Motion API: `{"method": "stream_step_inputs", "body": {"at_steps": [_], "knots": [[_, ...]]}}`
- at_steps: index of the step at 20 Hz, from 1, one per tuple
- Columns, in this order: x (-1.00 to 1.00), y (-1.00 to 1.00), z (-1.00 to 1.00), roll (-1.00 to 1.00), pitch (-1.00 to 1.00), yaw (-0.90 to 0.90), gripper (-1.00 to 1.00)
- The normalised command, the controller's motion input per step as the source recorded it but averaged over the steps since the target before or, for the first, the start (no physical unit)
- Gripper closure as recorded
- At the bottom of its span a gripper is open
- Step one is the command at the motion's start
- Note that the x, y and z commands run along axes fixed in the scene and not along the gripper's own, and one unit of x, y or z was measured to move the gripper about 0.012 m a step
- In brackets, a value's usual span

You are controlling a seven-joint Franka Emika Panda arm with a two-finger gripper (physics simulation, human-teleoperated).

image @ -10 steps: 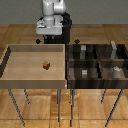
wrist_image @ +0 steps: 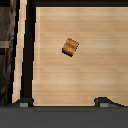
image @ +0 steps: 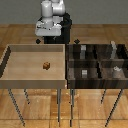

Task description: Place the loaf of bread into the appropriate compartment.

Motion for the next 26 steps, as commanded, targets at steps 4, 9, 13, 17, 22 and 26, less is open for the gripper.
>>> {"method": "stream_step_inputs", "body": {"at_steps": [4,9,13,17,22,26], "knots": [[1.00,0.00,0.00,0.00,0.00,0.00,-1.00],[0.60,-0.03,0.00,0.00,0.00,0.00,-1.00],[0.00,0.00,0.00,0.00,0.00,0.00,-1.00],[0.00,-0.25,0.00,0.00,0.00,0.00,-1.00],[0.40,0.00,0.00,0.00,0.00,0.00,-1.00],[0.00,0.00,-0.75,0.00,0.00,0.00,-1.00]]}}
